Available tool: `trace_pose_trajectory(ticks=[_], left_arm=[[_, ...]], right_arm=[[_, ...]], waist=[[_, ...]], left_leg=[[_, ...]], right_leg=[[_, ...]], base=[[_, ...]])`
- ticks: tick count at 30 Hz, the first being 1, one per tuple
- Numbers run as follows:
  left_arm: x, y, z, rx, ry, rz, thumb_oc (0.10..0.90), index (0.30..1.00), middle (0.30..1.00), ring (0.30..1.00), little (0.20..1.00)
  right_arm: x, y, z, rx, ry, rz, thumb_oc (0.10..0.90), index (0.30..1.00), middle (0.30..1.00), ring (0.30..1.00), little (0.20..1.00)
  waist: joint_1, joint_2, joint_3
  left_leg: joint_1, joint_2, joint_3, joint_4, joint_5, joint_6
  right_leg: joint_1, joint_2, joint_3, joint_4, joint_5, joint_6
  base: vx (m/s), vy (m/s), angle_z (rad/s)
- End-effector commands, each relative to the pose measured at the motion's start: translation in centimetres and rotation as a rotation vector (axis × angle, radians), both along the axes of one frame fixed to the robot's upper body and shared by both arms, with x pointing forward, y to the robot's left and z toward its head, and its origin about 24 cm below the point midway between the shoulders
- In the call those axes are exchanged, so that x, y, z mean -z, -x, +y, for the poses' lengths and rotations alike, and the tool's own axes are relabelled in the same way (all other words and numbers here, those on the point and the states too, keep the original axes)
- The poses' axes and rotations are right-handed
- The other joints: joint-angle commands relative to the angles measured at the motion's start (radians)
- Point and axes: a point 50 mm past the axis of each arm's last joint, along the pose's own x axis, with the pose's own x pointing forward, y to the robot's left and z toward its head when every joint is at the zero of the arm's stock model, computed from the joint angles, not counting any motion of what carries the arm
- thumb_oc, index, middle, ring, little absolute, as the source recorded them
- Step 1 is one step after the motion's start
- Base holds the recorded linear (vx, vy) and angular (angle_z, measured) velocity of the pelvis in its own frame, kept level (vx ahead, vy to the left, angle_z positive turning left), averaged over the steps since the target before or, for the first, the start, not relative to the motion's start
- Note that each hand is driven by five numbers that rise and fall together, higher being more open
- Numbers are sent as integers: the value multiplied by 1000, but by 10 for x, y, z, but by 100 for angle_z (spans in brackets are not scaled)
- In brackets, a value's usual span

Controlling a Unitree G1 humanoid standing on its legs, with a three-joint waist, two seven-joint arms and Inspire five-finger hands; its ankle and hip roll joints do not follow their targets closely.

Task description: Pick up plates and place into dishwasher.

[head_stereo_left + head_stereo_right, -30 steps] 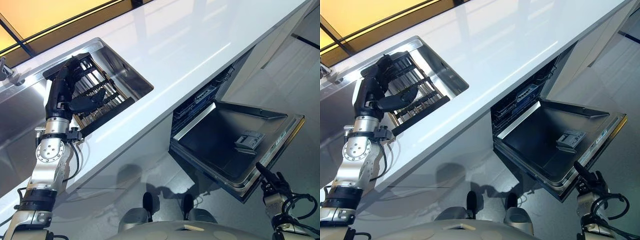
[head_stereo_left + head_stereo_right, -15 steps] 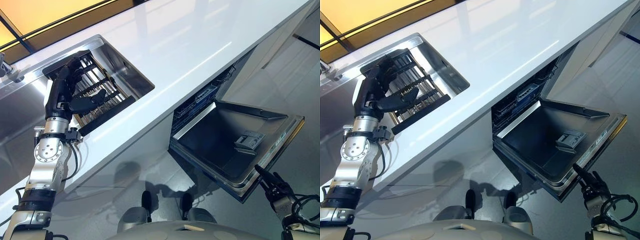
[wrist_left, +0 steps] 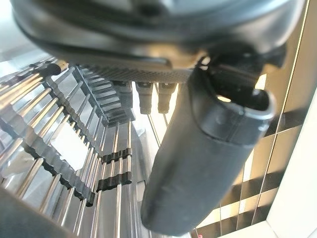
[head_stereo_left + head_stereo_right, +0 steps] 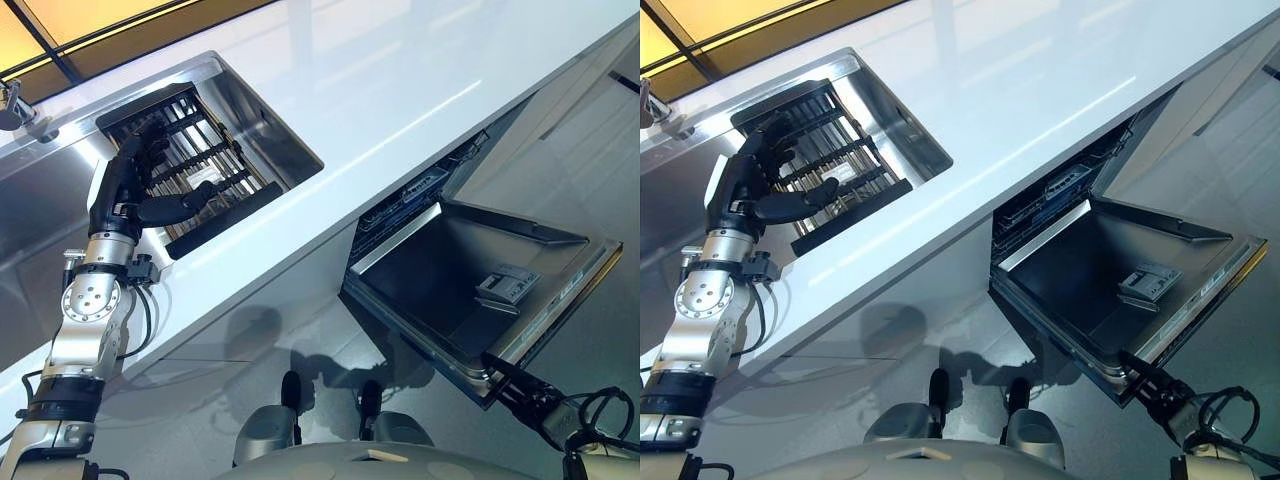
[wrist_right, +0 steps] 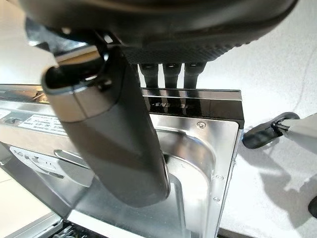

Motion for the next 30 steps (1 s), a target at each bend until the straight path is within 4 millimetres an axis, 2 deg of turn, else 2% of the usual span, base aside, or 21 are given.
trace_pose_trajectory(ticks=[1, 5, 10, 16, 21, 23, 26, 30], left_arm=[[-69, 0, -5, 52, -44, -307, 800, 900, 900, 900, 900], [-68, 1, -6, 51, -44, -304, 800, 900, 900, 900, 900], [-66, 2, -4, 43, -44, -299, 800, 900, 900, 900, 900], [-61, 3, -1, 36, -40, -295, 800, 900, 900, 900, 900], [-63, 5, -4, 25, -43, -337, 800, 900, 900, 900, 900], [-73, 7, -4, 16, -50, -396, 800, 900, 900, 900, 900], [-84, 7, -5, 11, -61, -453, 800, 900, 900, 900, 900], [-109, 4, -9, -4, -70, -557, 800, 900, 900, 900, 900]], right_arm=[[-25, -26, -18, -83, 91, -45, 800, 900, 900, 900, 900], [-25, -30, -15, -135, 82, -109, 800, 900, 900, 900, 900], [-30, -42, -7, -171, 60, -271, 800, 900, 900, 900, 900], [-34, -54, 5, -129, -29, -476, 800, 900, 900, 900, 900], [-44, -73, 21, -166, -71, -638, 800, 900, 900, 900, 900], [-58, -91, 31, -194, -85, -745, 800, 900, 900, 900, 900], [-73, -106, 38, -218, -84, -830, 800, 900, 900, 900, 900], [-106, -136, 51, -285, -81, -981, 800, 900, 900, 900, 900]], waist=[[19, 34, -33], [17, 36, -30], [15, 37, -29], [7, 36, -27], [0, 44, 1], [-4, 50, 31], [-7, 53, 64], [-9, 53, 136]], left_leg=[[-13, -53, 2, 63, -121, 35], [-10, -52, 4, 61, -119, 35], [-9, -52, 6, 64, -122, 36], [-16, -56, 12, 92, -139, 40], [-42, -56, 19, 122, -145, 43], [-74, -56, 29, 141, -147, 45], [-115, -57, 39, 168, -152, 49], [-219, -64, 70, 269, -171, 61]], right_leg=[[-55, 72, -6, 164, -154, -24], [-53, 70, -5, 162, -151, -23], [-52, 69, -4, 159, -149, -20], [-53, 63, -1, 161, -151, -18], [-78, 53, 7, 182, -152, -17], [-110, 47, 12, 202, -156, -18], [-151, 40, 18, 228, -159, -20], [-253, 25, 13, 323, -166, -28]], base=[[0, 0, 0], [0, 0, 0], [0, 0, 0], [20, 11, -1], [1, 18, -3], [-124, 30, -5], [-164, 31, -4], [-193, 55, -4]])
